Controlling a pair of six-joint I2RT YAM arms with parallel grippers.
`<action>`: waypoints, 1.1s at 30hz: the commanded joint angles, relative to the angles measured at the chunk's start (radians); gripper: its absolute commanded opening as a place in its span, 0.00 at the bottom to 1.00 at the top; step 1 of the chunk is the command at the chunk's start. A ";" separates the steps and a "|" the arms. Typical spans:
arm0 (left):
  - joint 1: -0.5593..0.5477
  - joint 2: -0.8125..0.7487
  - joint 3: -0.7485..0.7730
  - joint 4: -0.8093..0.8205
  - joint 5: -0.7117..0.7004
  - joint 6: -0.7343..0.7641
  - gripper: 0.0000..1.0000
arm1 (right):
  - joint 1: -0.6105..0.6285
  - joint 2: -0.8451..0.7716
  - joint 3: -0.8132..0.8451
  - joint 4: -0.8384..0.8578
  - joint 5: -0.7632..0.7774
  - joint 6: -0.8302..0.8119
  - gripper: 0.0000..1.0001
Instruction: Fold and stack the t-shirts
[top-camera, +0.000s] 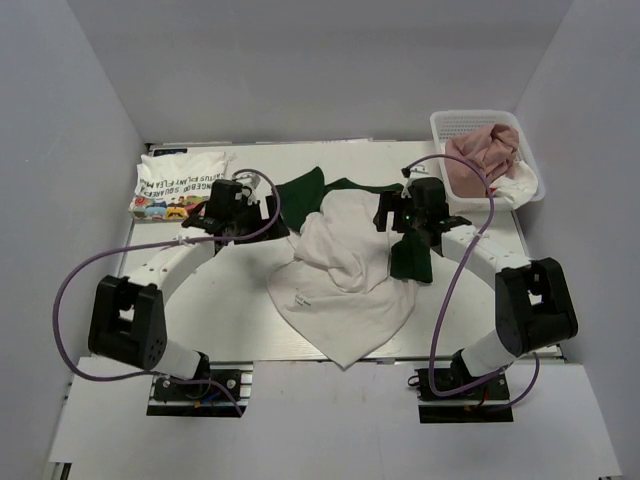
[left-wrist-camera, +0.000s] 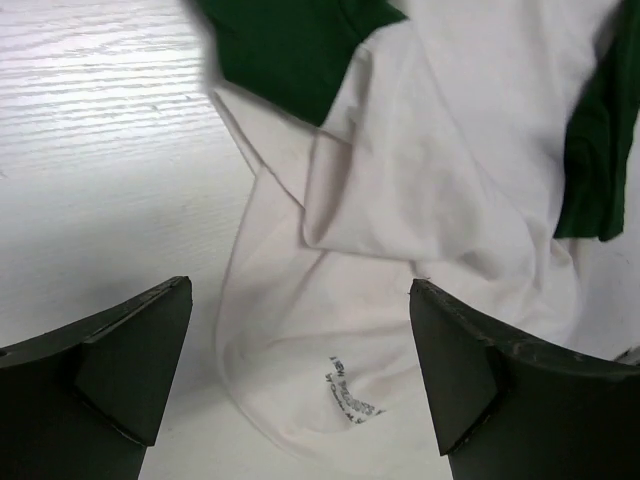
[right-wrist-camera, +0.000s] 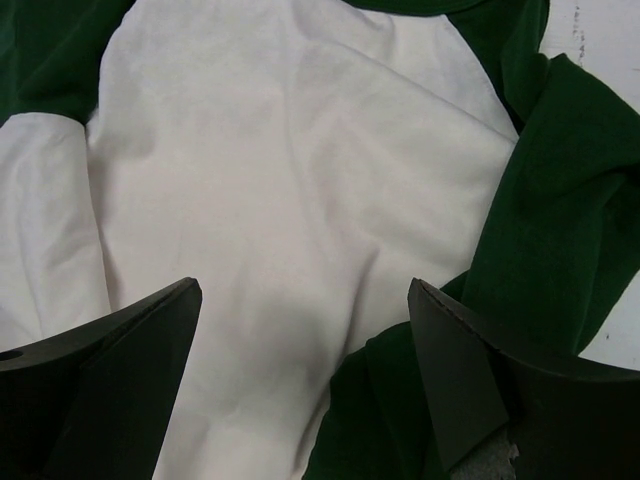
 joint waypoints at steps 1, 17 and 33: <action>-0.014 -0.008 -0.055 0.062 0.033 0.023 1.00 | -0.004 0.007 0.032 0.031 -0.037 0.011 0.90; -0.093 0.259 -0.021 -0.047 -0.025 0.048 0.43 | -0.003 -0.020 0.021 0.000 -0.004 -0.007 0.90; -0.104 -0.357 -0.167 -0.606 -0.577 -0.576 0.00 | -0.003 0.037 0.024 0.074 -0.001 0.017 0.90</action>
